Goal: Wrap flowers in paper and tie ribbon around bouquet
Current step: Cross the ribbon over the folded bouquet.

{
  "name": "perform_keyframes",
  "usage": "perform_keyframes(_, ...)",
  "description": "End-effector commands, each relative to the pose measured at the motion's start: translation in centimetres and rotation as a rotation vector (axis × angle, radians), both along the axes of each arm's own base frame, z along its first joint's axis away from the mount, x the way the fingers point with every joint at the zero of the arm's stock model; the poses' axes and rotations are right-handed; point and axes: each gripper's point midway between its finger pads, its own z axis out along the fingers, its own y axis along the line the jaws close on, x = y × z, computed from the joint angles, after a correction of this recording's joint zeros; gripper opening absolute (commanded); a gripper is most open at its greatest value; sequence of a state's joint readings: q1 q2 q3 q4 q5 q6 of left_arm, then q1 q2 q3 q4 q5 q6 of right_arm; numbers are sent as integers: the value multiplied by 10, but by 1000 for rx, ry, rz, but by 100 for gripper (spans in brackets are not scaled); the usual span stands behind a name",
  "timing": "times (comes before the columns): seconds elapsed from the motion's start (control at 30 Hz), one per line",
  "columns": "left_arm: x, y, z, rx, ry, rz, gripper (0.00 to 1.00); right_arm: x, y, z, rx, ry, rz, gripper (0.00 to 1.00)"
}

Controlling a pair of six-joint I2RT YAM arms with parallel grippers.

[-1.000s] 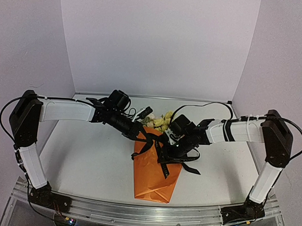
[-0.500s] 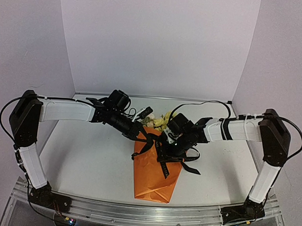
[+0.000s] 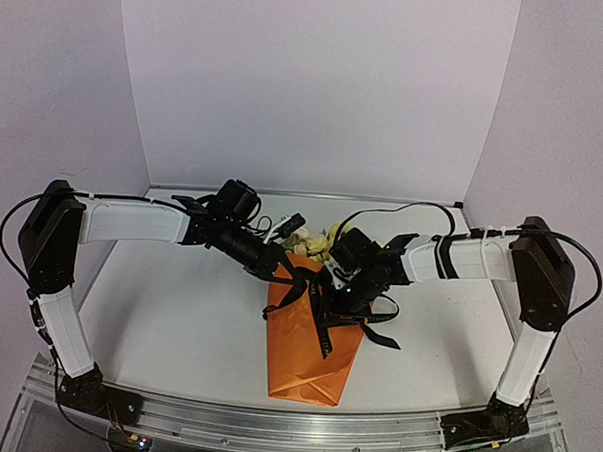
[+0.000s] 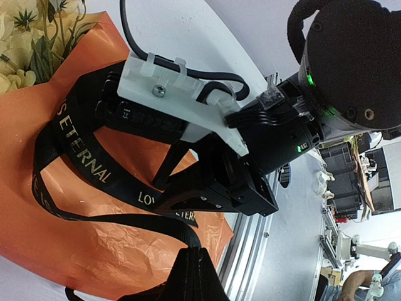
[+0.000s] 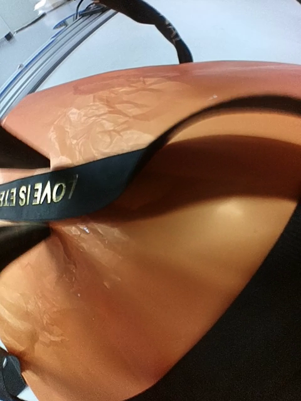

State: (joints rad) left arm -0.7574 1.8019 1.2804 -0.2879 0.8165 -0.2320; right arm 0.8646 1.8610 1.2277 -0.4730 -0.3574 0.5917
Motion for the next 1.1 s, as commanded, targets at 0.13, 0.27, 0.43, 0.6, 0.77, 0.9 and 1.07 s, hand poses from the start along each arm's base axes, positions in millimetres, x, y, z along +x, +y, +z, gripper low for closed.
perform_keyframes(0.13, -3, -3, 28, -71, -37, -35, 0, 7, 18, 22, 53, -14, -12, 0)
perform_keyframes(0.27, -8, -3, 31, -86, -17, -53, 0, 16, 33, 27, 93, 6, -53, 0)
perform_keyframes(0.43, -15, 2, 29, -85, 11, -60, 0, 38, 48, 26, 141, 12, -134, 0)
perform_keyframes(0.6, -21, -5, 26, -96, 49, -56, 0, 32, 35, 37, 151, -20, -126, 0)
perform_keyframes(0.77, -33, -29, 21, -86, 48, -73, 0, 17, 0, 44, 115, -90, -136, 0)
perform_keyframes(0.9, -39, -41, 7, -56, 49, -82, 0, 6, -28, 37, 38, -110, -147, 14)
perform_keyframes(1.07, -32, -43, 10, -51, 13, -52, 0, 12, -10, 25, 87, -95, -123, 48)
